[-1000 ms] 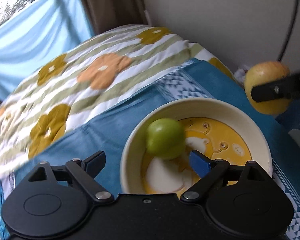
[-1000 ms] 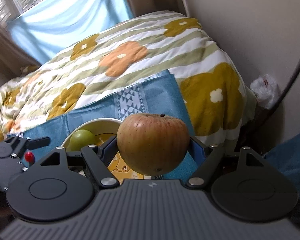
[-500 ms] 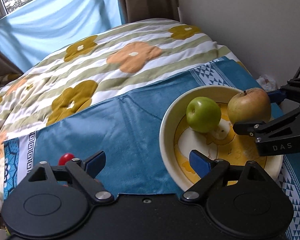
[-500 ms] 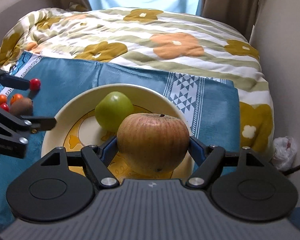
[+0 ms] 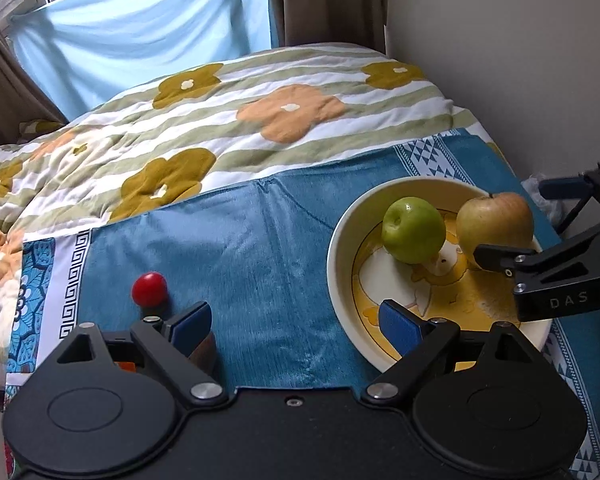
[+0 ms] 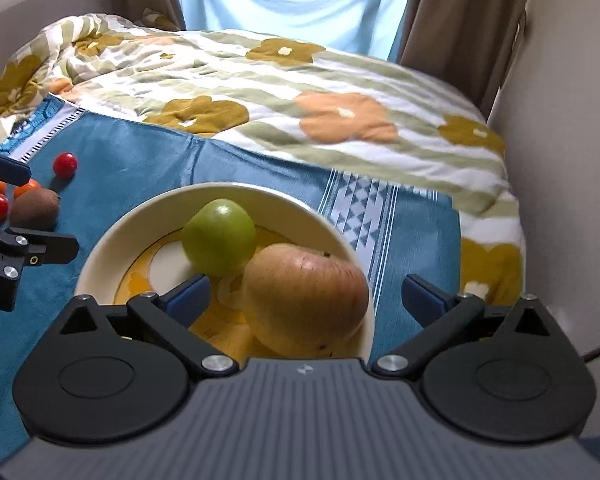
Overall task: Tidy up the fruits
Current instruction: 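Open both tools to drop the apples into the bowl and withdraw, then grasp an orange with the left tool while the right tool grasps another orange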
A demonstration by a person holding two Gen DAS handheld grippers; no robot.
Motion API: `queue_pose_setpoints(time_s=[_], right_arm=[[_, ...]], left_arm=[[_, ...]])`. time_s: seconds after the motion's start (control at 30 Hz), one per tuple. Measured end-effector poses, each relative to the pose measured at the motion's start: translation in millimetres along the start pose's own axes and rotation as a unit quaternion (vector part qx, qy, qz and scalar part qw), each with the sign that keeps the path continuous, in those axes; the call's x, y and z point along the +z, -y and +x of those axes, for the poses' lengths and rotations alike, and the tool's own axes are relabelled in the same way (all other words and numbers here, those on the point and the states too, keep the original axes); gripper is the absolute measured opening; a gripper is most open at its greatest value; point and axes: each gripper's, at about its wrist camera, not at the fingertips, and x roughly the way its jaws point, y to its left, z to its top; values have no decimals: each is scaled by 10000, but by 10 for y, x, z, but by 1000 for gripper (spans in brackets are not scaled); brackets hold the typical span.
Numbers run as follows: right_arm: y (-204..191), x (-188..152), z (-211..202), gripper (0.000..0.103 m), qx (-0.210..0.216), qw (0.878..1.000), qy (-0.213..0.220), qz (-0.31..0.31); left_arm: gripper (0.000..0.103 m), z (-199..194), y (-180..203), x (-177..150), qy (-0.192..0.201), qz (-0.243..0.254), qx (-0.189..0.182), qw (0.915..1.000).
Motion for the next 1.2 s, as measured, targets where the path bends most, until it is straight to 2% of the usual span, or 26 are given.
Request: queue_pose_setpoints(time_s=[0.3, 0.63, 0.93, 1.07, 1.2], right_arm=[[176, -64, -374, 103, 155, 9979, 192, 595], [217, -75, -937, 103, 341, 9957, 490, 710], [-22, -53, -1381, 103, 699, 9946, 550, 540], [-229, -28, -1482, 103, 924, 9929, 577, 472], [-524, 19, -1548, 103, 1082, 9916, 571, 416]], left_arm=[[94, -359, 68, -73, 302, -260, 99, 9992], [93, -980, 176, -272, 789, -676, 363, 9939], [94, -1525, 101, -596, 1046, -1177, 761, 9846], [94, -1668, -72, -751, 1036, -1330, 1003, 9806], [100, -1741, -334, -900, 1001, -1421, 1228, 9771]])
